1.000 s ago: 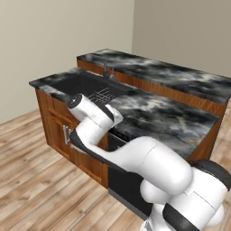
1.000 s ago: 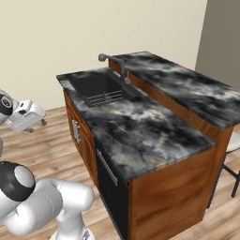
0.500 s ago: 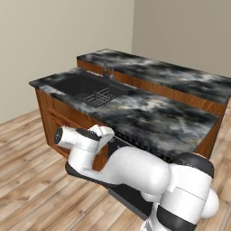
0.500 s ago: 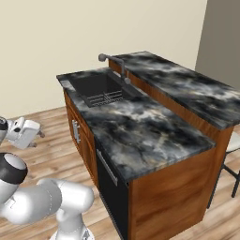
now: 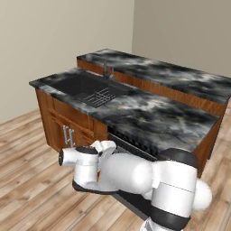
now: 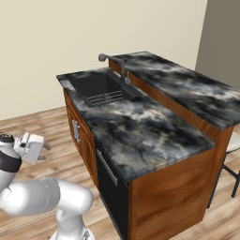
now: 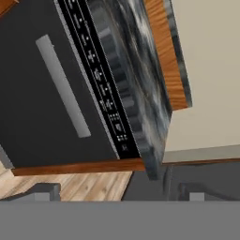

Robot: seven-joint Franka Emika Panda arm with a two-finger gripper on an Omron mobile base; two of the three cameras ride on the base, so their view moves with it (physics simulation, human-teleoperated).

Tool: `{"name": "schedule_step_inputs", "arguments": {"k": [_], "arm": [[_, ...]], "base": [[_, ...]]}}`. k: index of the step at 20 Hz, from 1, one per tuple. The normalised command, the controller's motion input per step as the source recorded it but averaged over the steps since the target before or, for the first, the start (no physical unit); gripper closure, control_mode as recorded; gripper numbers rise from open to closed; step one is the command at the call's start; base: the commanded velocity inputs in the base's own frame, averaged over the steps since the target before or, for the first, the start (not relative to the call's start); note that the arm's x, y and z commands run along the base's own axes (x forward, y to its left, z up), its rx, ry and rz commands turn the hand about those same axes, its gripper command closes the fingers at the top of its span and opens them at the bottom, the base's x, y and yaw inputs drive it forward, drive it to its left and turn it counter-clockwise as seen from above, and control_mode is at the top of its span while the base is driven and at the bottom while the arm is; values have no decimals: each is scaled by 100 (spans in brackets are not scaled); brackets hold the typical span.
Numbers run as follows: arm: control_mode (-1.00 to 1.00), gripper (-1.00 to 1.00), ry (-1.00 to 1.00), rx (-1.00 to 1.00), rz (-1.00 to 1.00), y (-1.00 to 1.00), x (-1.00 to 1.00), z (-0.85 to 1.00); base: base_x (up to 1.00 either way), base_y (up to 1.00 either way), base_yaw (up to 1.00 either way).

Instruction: Open the dishwasher door and pull out the top rack.

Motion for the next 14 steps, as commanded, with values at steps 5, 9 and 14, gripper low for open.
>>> {"name": "schedule_step_inputs", "arguments": {"k": [5, 9, 14], "arm": [[-100, -100, 0, -13, -10, -41, 0, -58], [-100, -100, 0, -10, -10, -43, 0, -47], [-100, -100, 0, -11, -9, -38, 0, -36]], "base": [[0, 0, 0], [0, 0, 0], [0, 0, 0]]}}
